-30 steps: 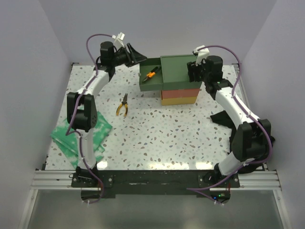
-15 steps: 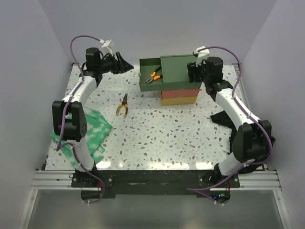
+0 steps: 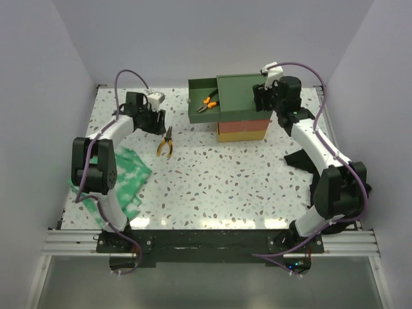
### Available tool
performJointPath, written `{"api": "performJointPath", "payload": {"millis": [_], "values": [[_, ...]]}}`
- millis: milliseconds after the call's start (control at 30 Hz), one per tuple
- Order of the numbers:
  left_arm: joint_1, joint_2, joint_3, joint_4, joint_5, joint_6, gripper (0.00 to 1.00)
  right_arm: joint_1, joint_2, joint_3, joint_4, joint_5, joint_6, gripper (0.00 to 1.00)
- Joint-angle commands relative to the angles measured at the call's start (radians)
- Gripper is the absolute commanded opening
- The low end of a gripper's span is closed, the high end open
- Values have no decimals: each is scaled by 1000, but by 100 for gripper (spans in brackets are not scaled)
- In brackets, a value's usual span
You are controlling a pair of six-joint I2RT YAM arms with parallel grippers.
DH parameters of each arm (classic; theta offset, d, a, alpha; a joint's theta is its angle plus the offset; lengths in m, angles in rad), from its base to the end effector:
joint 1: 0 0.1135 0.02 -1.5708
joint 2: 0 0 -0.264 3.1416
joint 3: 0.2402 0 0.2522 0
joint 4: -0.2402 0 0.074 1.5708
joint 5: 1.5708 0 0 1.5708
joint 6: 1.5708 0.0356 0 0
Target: Sort the tools into containers
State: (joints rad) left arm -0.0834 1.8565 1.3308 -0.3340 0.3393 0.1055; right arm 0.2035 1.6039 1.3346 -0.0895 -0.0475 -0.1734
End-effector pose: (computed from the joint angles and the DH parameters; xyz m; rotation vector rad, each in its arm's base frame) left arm 0.4042 -0.0457 0.2143 0.3782 2.3743 -0.4011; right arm 0.3752 0.0791 0.3315 -0.3926 1.8894 0.0659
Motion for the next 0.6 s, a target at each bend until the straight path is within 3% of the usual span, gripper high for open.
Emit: {"api": "performJointPath", "payload": {"millis": [0, 300, 567], "values": [[2, 53, 13, -46, -95, 72, 57, -1, 79, -48, -279, 3, -32, 66], [-9, 89, 7, -66, -102, 82, 54, -1, 59, -72, -276, 11, -38, 66], [-9, -11, -2, -51, -120, -9, 53, -1, 54, -75, -277, 11, -38, 66]]}}
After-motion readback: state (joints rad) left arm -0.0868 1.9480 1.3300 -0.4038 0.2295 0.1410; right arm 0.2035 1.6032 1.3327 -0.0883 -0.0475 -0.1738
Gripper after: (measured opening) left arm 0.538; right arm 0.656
